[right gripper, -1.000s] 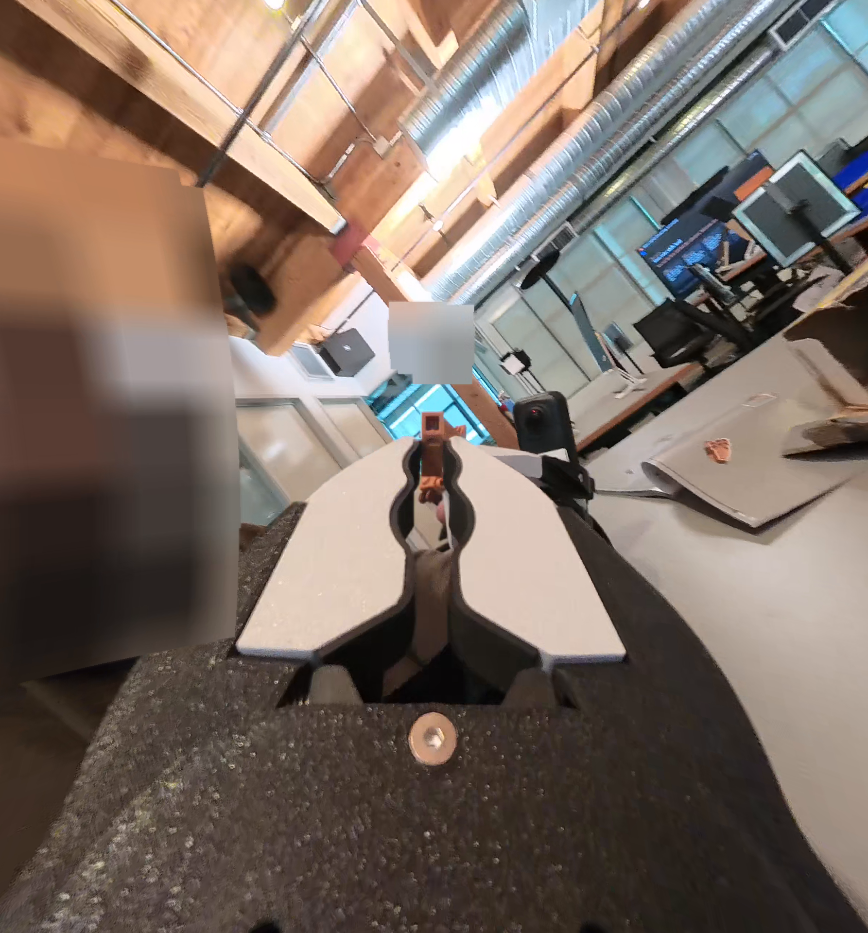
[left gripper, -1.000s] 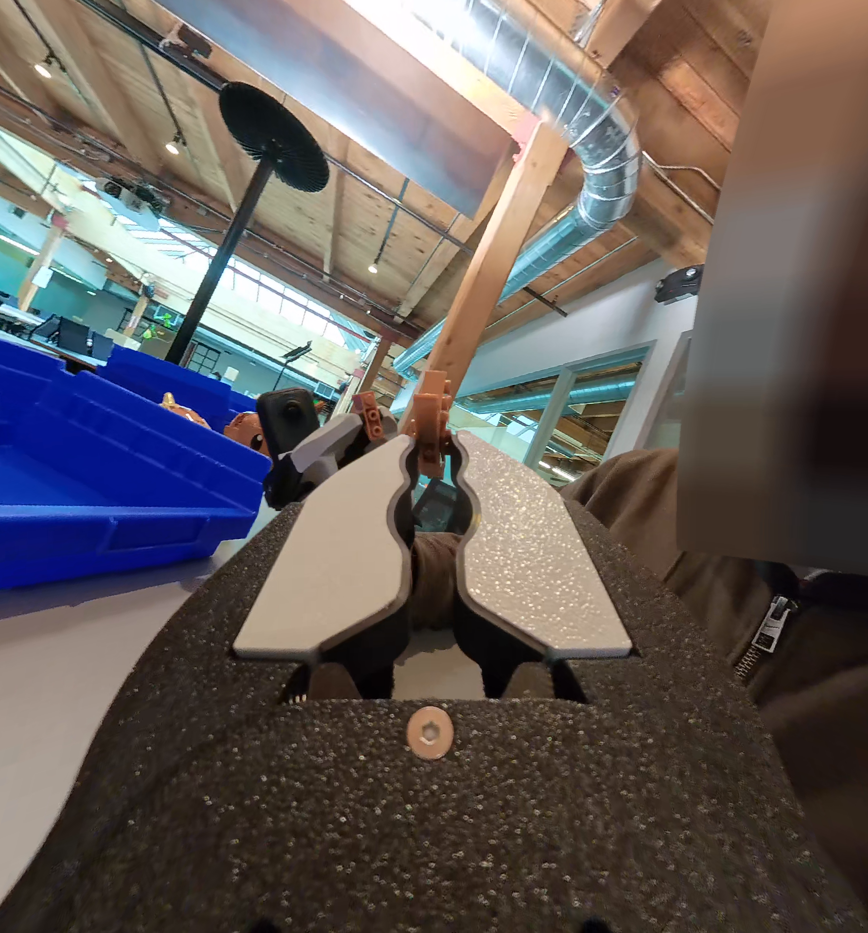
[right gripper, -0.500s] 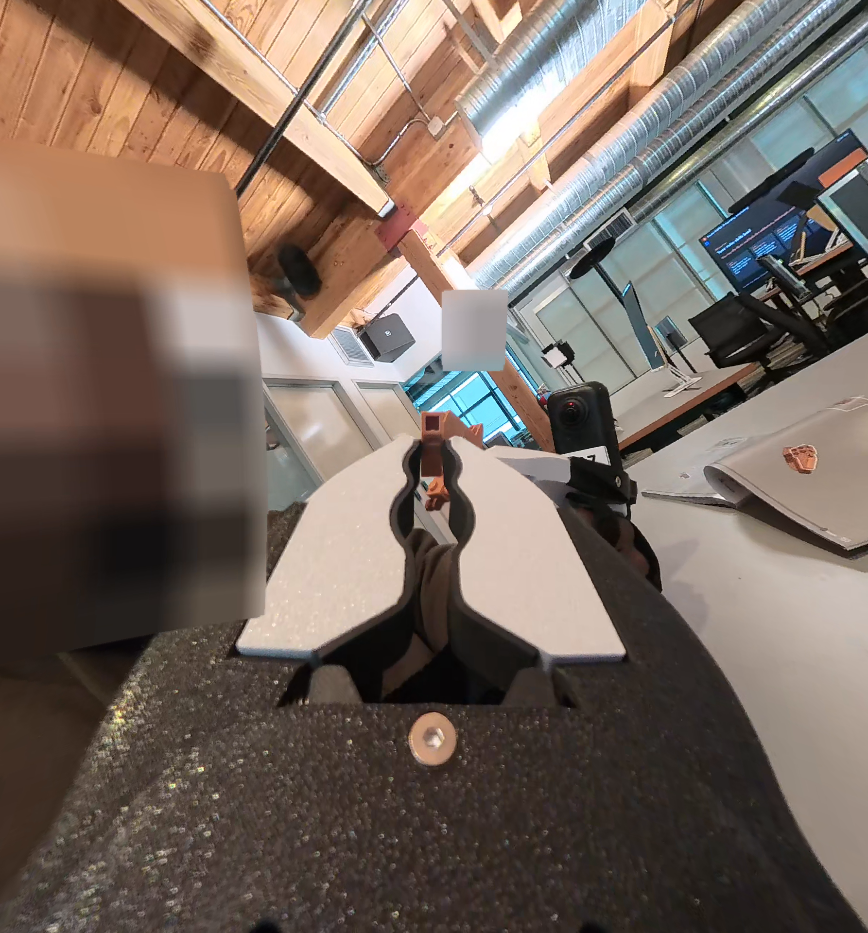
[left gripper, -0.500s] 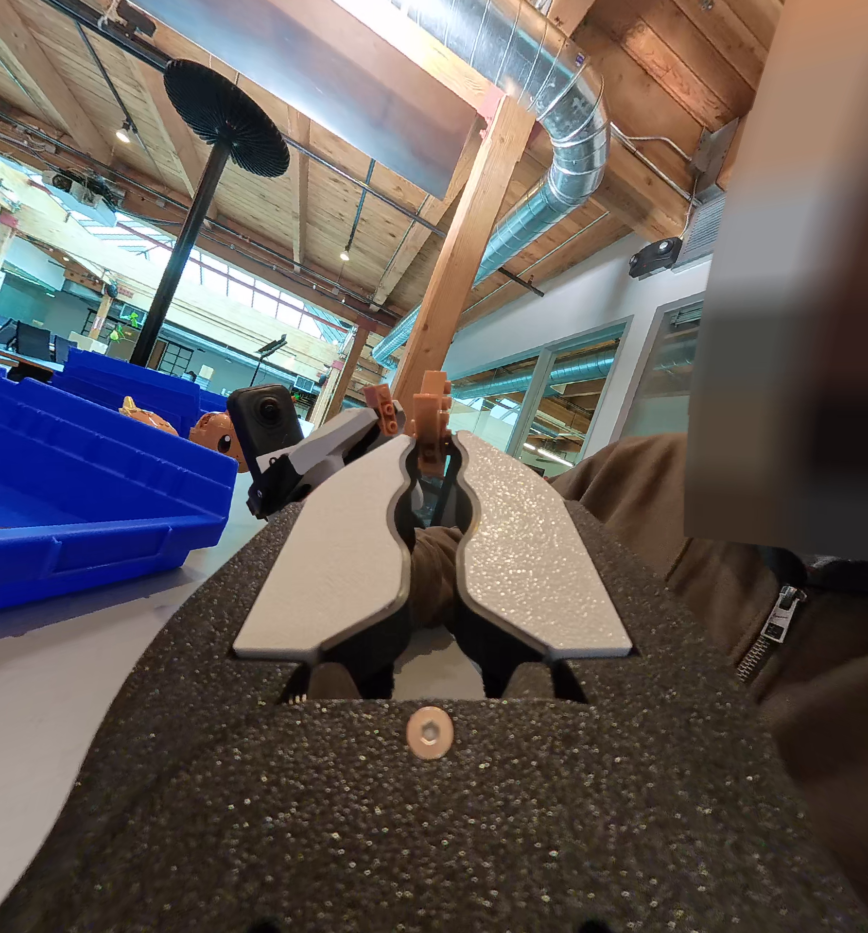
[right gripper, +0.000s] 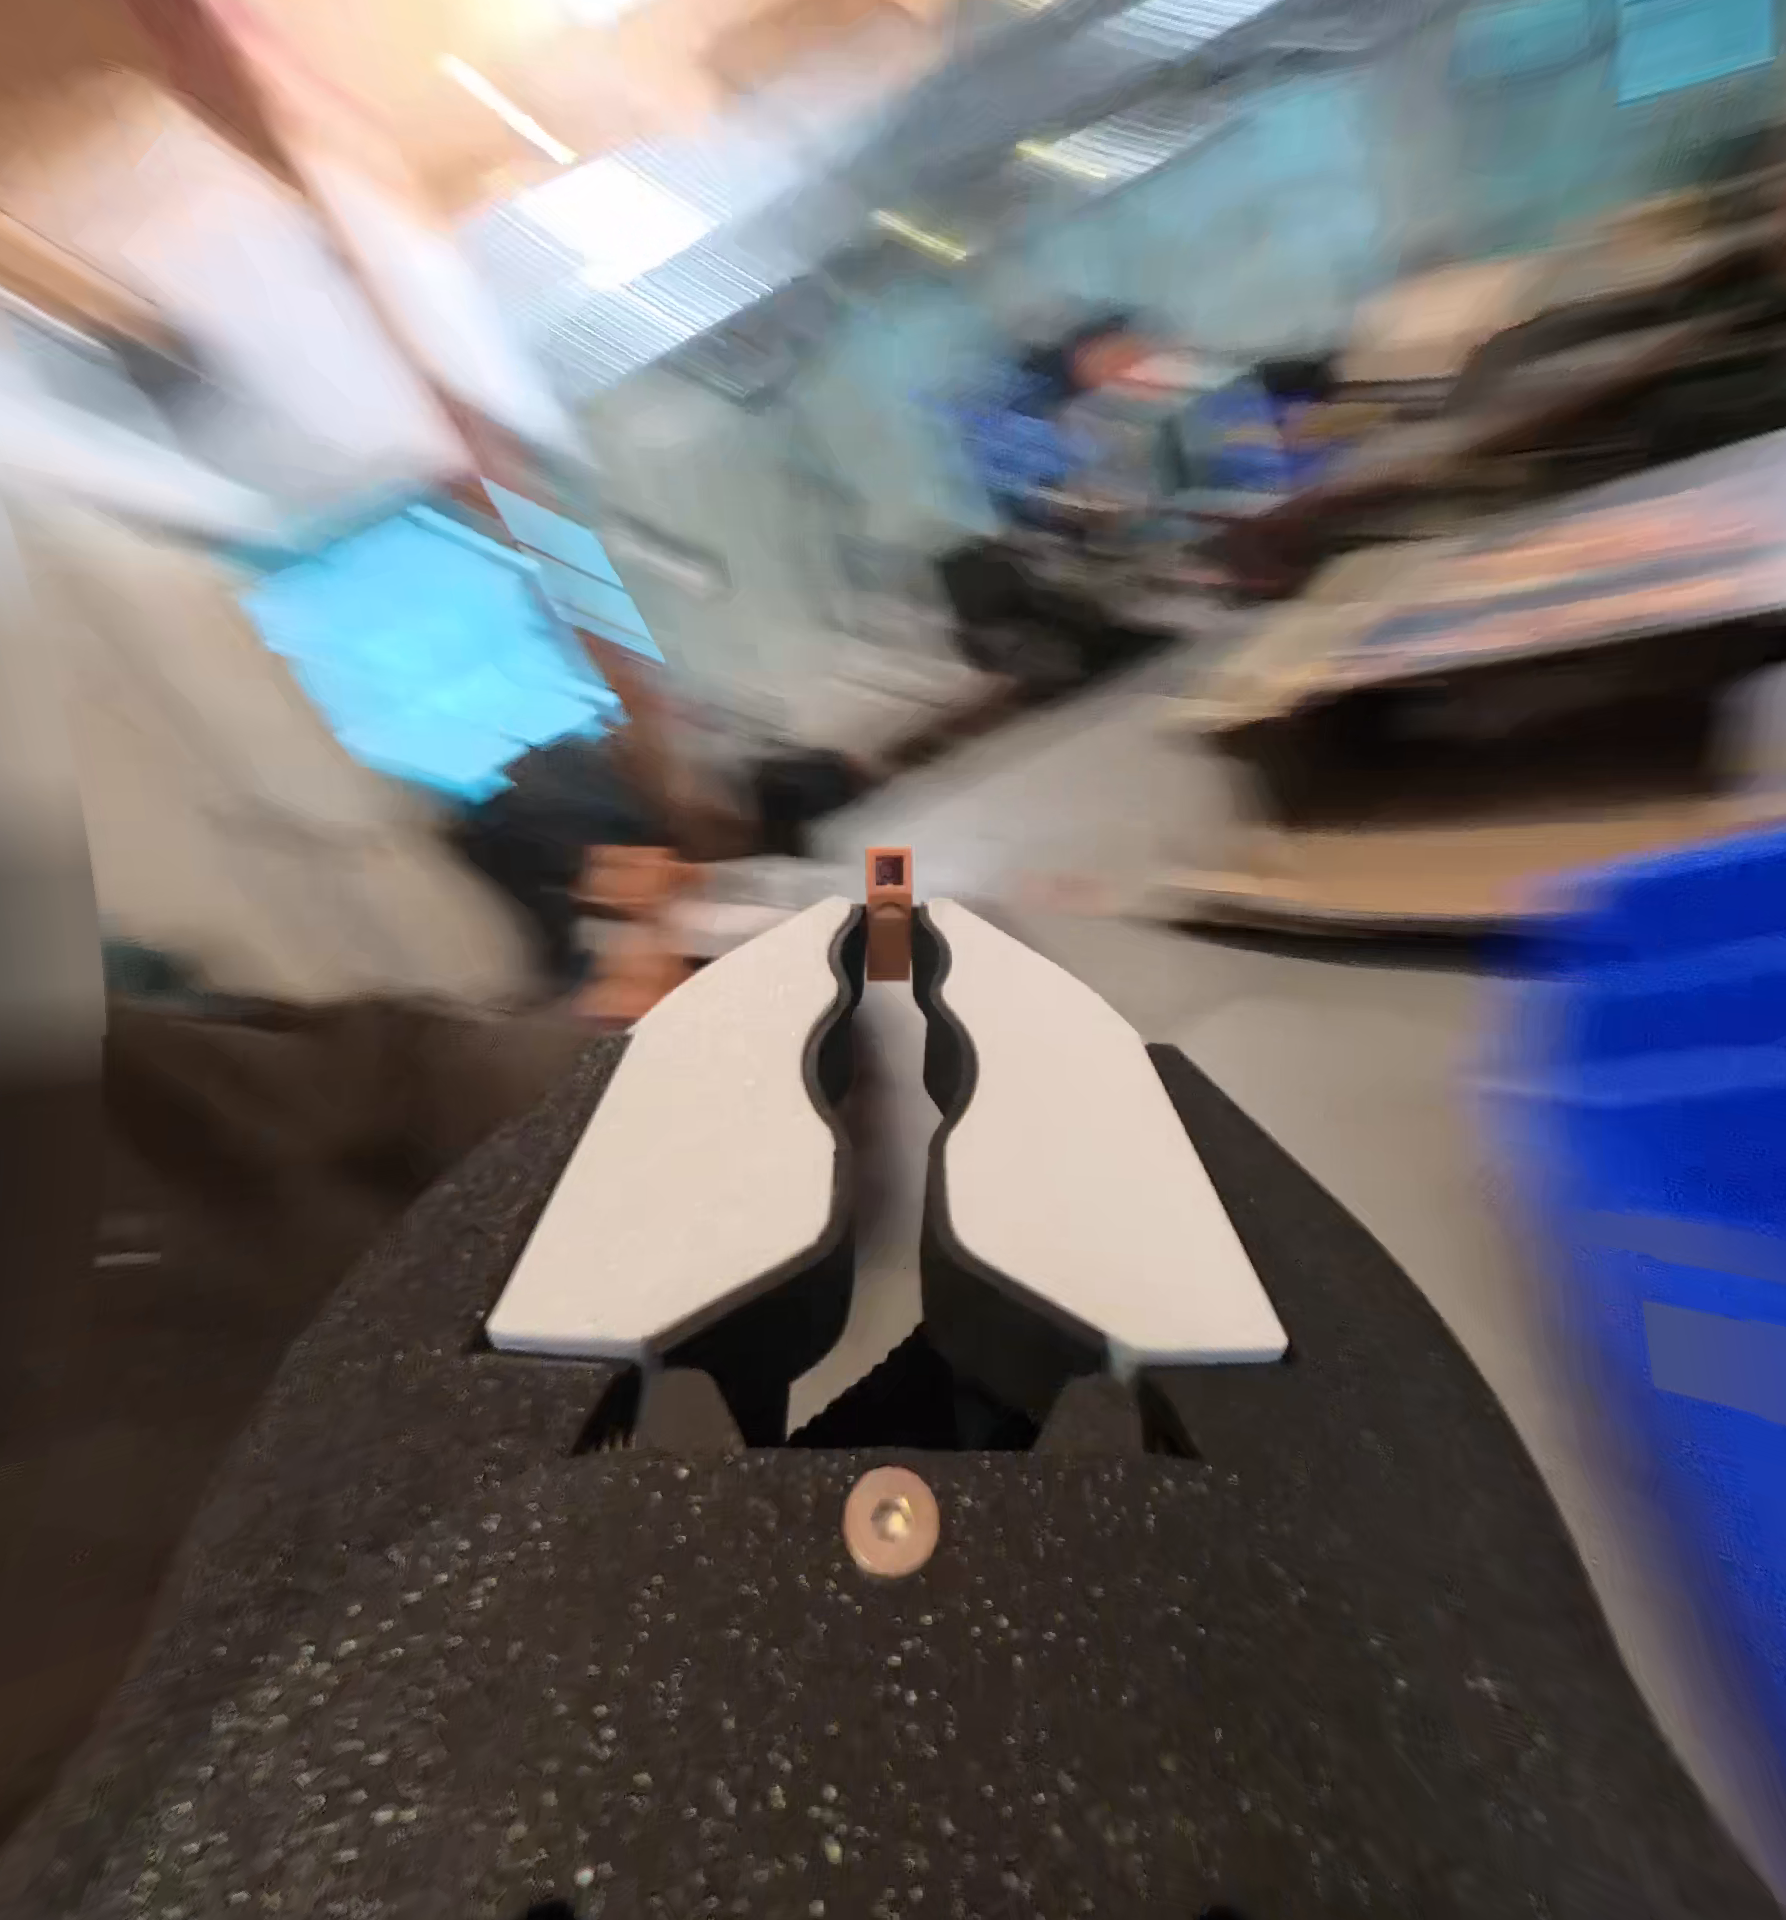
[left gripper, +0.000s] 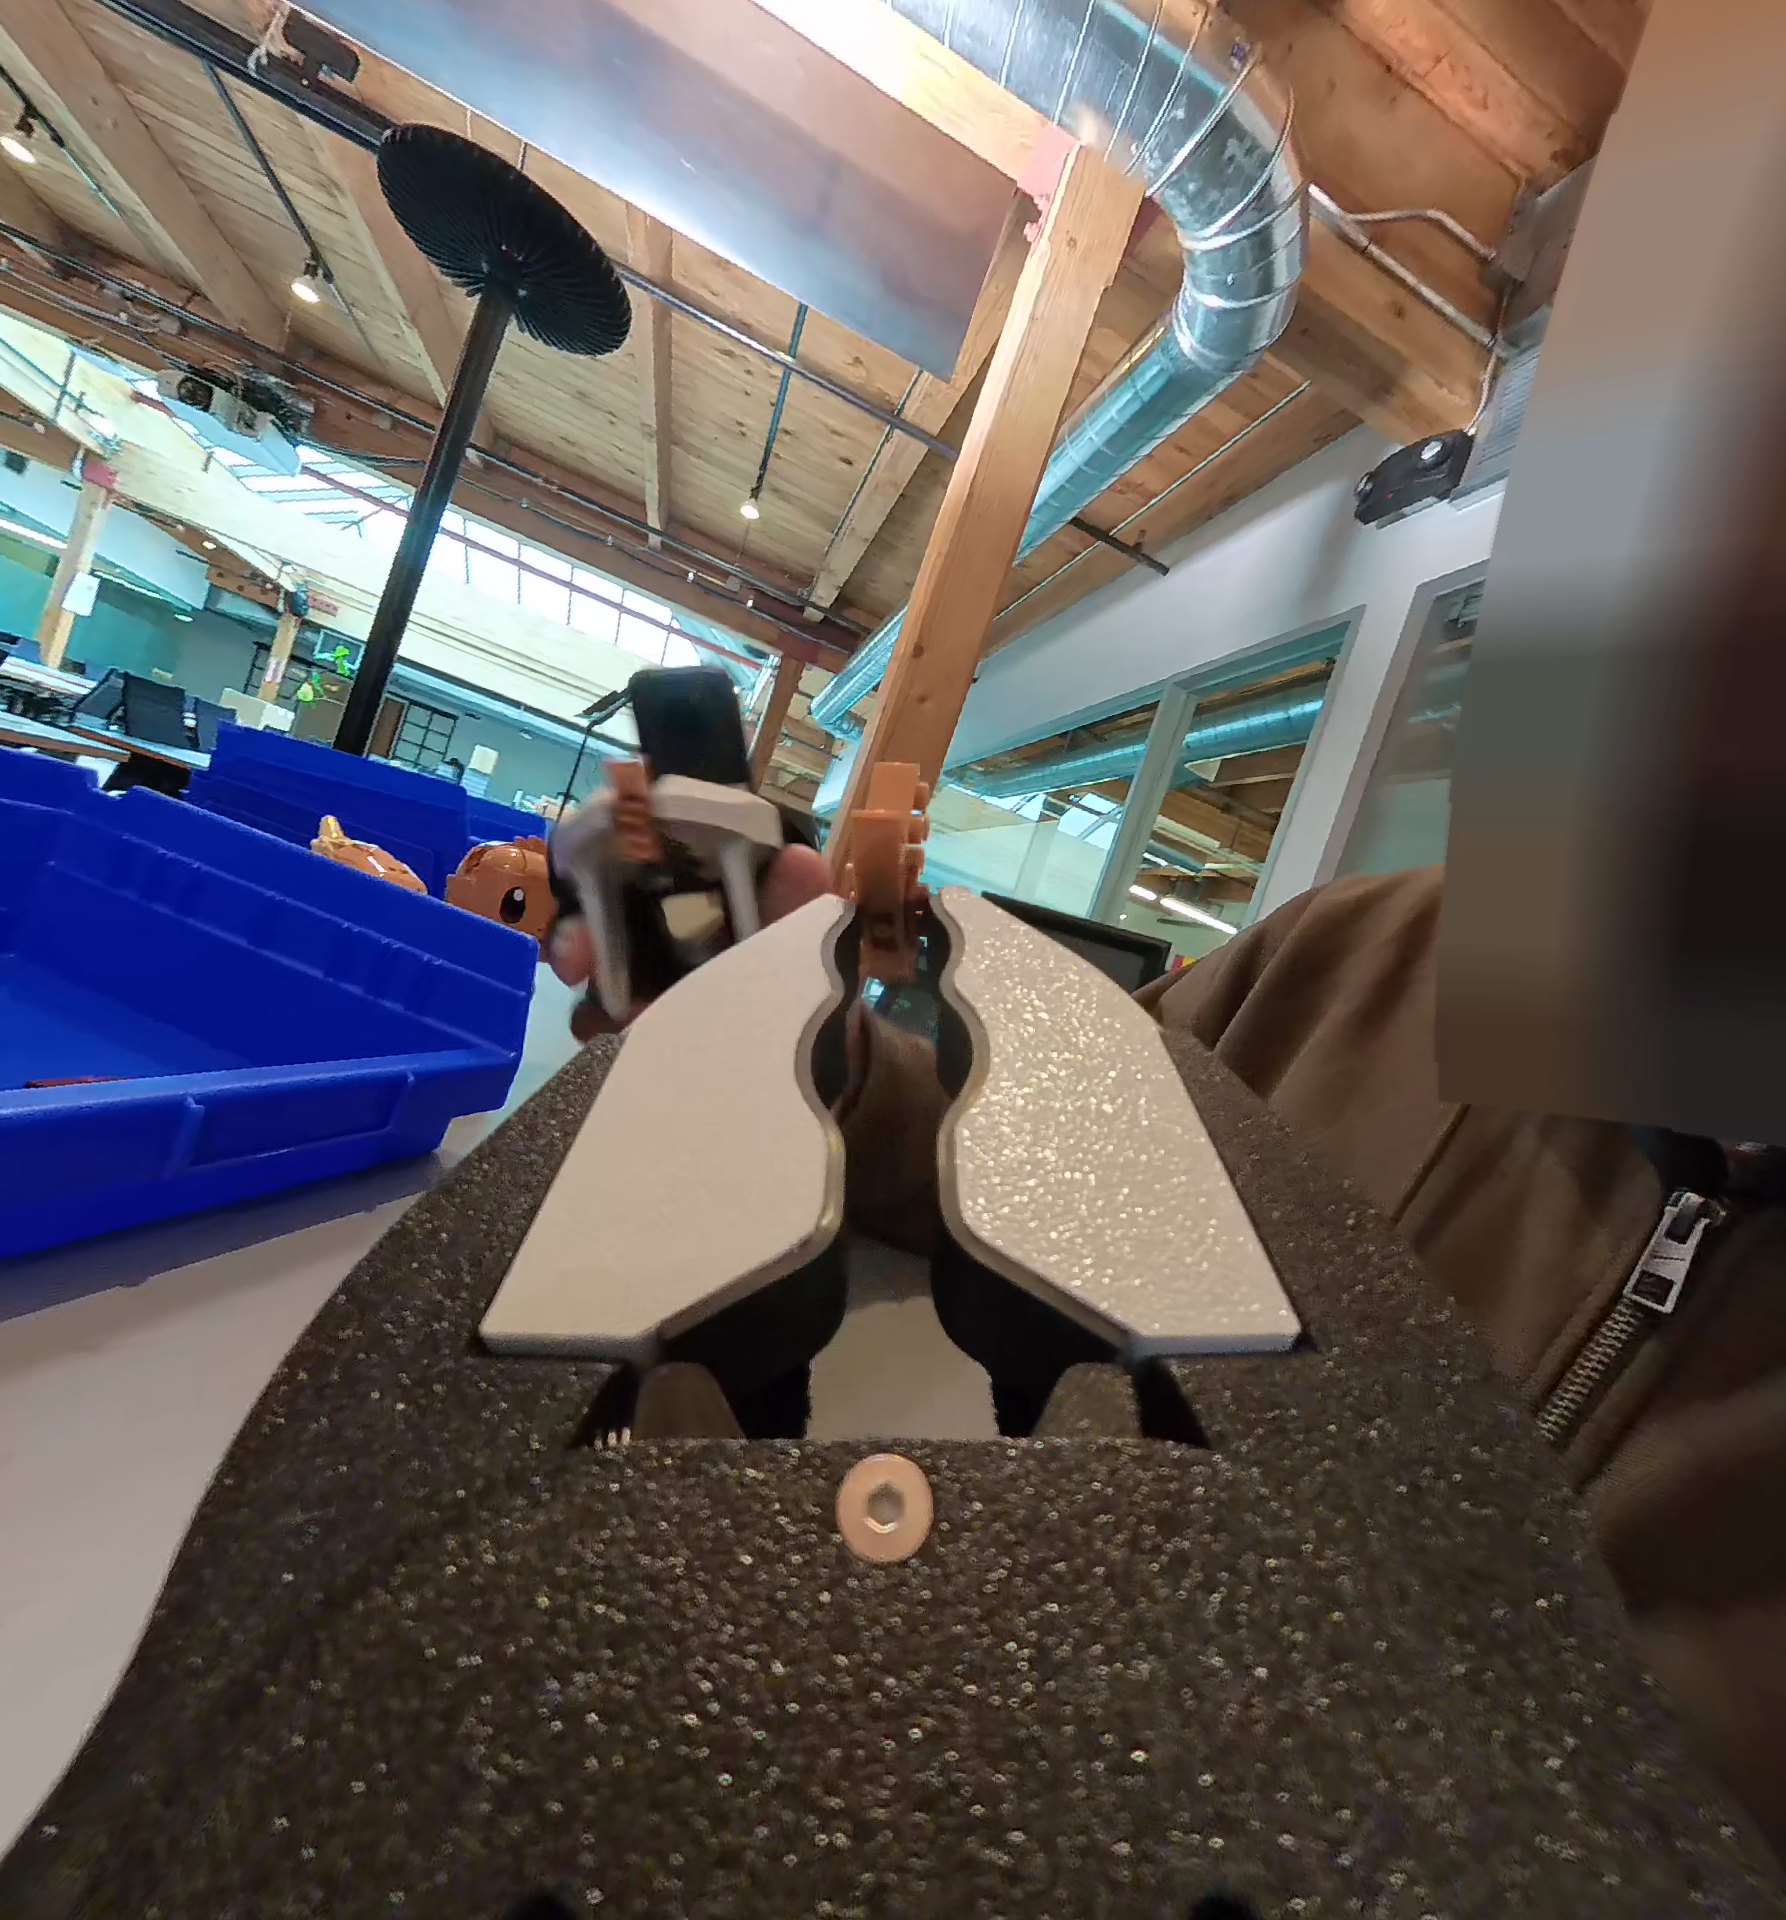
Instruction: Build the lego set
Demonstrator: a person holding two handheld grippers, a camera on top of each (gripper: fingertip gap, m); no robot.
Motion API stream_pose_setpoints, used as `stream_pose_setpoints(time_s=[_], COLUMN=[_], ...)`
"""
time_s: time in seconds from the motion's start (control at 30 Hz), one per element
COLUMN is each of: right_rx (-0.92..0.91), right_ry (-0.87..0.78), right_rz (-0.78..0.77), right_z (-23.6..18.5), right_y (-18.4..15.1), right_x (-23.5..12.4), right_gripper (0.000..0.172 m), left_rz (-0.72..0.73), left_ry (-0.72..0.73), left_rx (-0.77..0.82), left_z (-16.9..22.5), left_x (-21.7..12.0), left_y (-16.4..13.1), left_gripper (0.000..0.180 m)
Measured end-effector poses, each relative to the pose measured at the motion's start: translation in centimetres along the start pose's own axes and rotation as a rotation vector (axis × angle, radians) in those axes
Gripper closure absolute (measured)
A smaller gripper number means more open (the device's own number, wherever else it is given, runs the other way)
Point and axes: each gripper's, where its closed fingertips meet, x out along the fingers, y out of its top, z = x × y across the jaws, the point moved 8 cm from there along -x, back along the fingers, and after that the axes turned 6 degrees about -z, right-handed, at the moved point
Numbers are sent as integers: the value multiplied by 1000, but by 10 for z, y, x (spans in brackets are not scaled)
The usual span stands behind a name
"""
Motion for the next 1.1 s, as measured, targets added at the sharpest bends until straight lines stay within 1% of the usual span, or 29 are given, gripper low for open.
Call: stream_pose_setpoints(time_s=[0.07, 0.13, 0.17, 0.27, 0.47, 0.53, 0.6, 0.8, 0.9, 0.97, 1.1], right_rx=[-209, -341, -363, -365, -429, -462, -480, -453, -444, -496, -612], right_ry=[-362, -633, -713, -814, -849, -862, -860, -823, -811, -764, -736], right_rz=[-131, -291, -376, -596, -1069, -1192, -1272, -1427, -1428, -1417, -1436], right_z=[18, 35, 43, 67, 120, 135, 145, 173, 177, 174, 171], right_y=[21, 36, 41, 46, 30, 26, 24, 19, 18, 16, 10], right_x=[-27, -52, -61, -68, -49, -42, -36, -26, -22, -17, -12], right_gripper=[164, 164, 164, 164, 164, 164, 164, 164, 164, 164, 163], left_rz=[-12, -25, -33, -55, -53, -52, -54, -55, -50, -49, -53], left_ry=[17, 23, 27, 36, 50, 52, 54, 61, 78, 87, 98], left_rx=[4, -1, -4, -16, -44, -48, -50, -59, -61, -58, -46], left_z=[0, -1, -2, -5, -9, -9, -9, -10, -10, -10, -10], left_x=[1, 2, 3, 5, 3, 2, 2, -2, -4, -5, -5], left_y=[-1, -3, -4, -7, -9, -8, -8, -7, -6, -5, -4], left_gripper=[169, 169, 169, 169, 169, 169, 169, 169, 169, 169, 169])
